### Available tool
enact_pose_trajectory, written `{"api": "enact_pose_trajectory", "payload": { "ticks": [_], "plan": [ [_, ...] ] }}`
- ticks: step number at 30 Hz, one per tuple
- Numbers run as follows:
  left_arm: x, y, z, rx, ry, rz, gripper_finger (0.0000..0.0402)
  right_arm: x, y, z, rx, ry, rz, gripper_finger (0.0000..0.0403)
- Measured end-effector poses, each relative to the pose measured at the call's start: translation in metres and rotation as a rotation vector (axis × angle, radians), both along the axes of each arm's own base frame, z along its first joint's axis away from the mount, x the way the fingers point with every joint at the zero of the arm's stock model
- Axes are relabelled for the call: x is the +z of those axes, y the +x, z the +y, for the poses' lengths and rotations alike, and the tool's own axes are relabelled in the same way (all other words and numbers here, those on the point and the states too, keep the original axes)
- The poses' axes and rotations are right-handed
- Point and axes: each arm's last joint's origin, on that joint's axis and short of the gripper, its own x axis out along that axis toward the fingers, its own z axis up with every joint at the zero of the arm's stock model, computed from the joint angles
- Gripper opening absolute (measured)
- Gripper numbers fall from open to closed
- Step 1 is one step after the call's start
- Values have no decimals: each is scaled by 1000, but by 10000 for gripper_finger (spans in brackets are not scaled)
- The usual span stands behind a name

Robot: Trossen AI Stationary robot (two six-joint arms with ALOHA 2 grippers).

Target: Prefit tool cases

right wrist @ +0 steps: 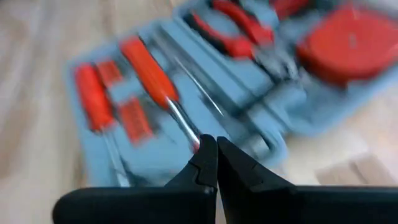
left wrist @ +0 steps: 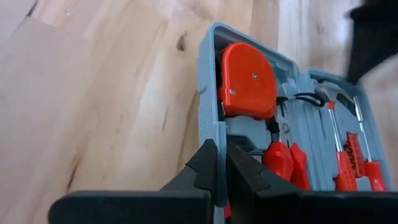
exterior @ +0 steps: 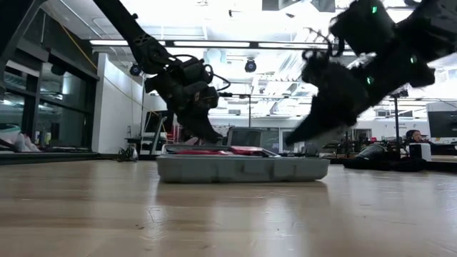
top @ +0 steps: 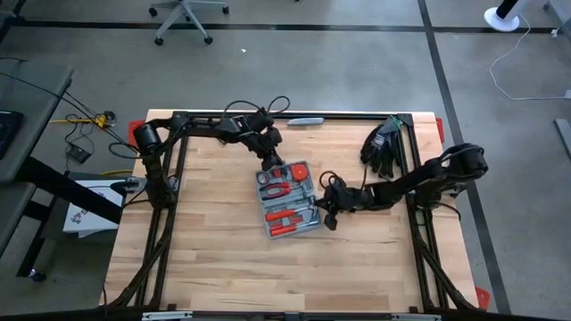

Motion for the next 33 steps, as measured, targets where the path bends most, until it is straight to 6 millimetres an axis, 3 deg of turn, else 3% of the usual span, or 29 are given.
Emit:
{"api": "enact_pose_trajectory", "payload": {
  "ticks": [3, 7, 21, 28, 33],
  "plan": [
    [1, -1, 4, 5, 10, 1, 9, 11, 3, 2, 22, -11, -27, 0],
    [6, -1, 10, 9, 27, -9, 9, 10, 3, 4, 59, 8, 12, 0],
    [29, 1, 33, 45, 91, -61, 9, 7, 1, 5, 60, 38, 56, 0],
    [33, 2, 36, 50, 104, -67, 9, 6, -1, 11, 67, 45, 64, 0],
    [33, 2, 35, 52, 96, -67, 9, -6, 0, 10, 36, 54, 111, 0]
  ]
}}
